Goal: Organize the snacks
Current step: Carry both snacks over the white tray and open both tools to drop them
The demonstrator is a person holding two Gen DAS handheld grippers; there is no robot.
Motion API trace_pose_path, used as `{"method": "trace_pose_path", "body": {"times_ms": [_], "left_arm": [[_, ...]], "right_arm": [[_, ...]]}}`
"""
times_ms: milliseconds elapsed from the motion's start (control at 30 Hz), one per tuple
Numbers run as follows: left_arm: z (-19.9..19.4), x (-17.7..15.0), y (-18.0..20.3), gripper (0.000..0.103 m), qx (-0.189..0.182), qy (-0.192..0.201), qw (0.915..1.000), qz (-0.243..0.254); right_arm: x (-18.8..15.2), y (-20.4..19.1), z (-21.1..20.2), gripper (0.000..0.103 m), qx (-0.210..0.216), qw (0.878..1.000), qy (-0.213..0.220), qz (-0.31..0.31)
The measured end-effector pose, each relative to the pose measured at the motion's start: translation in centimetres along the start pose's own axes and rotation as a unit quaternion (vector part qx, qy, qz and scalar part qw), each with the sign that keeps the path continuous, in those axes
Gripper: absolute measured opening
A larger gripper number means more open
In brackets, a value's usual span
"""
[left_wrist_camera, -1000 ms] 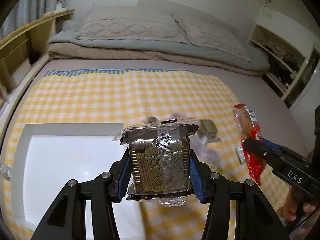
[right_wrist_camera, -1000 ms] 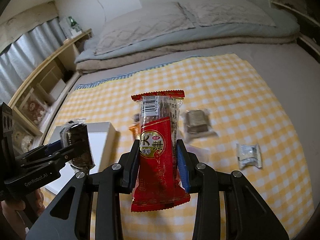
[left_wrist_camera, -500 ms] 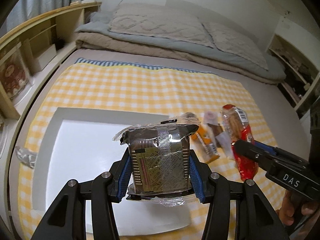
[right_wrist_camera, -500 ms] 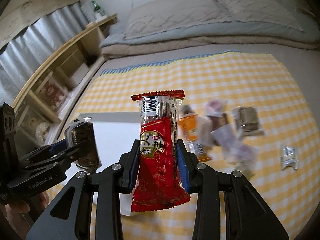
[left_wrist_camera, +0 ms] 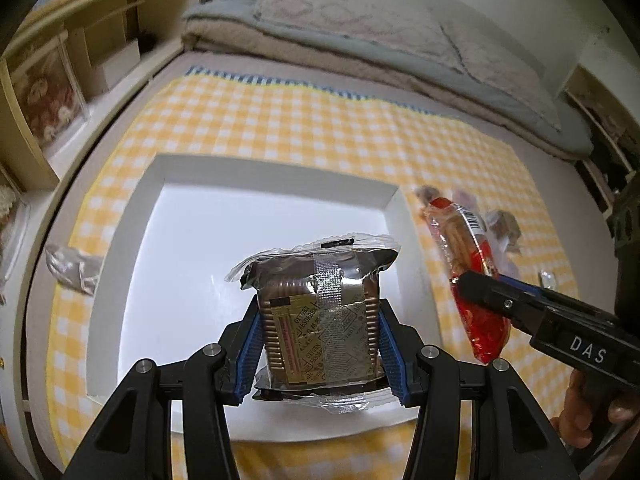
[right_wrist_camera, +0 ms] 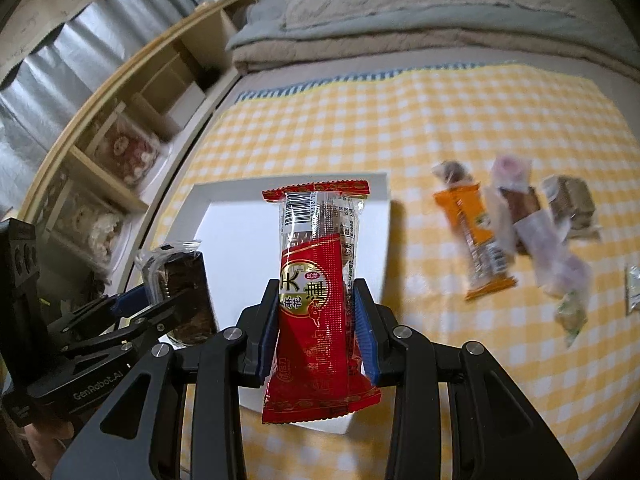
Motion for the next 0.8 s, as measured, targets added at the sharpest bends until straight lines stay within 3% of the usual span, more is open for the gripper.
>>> {"method": "trace_pose_path", "body": {"times_ms": [567, 800], "left_arm": [[7.1, -0.2, -0.8, 0.051, -0.009, -0.104, 0.9944, 0.013], [8.8, 0.1, -1.4, 0.051, -0.009, -0.120, 0.9926, 0.009]], "right_arm": [[-1.3, 1.6, 6.7, 0.035, 0.009, 0.988, -0.115, 0.100], [-1.8, 2.6, 7.9, 0.040, -0.024, 0.983, -0.141, 0.113]]}}
Point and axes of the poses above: each gripper's, at about its wrist camera, not at the fingertips, and z roughly the way its jaws point, y to its right, x to its top, the point moved 5 cm from there along z, roughly the way its jaws point, and after that the axes turned 7 degrees about -x, right-handed, at the moved point
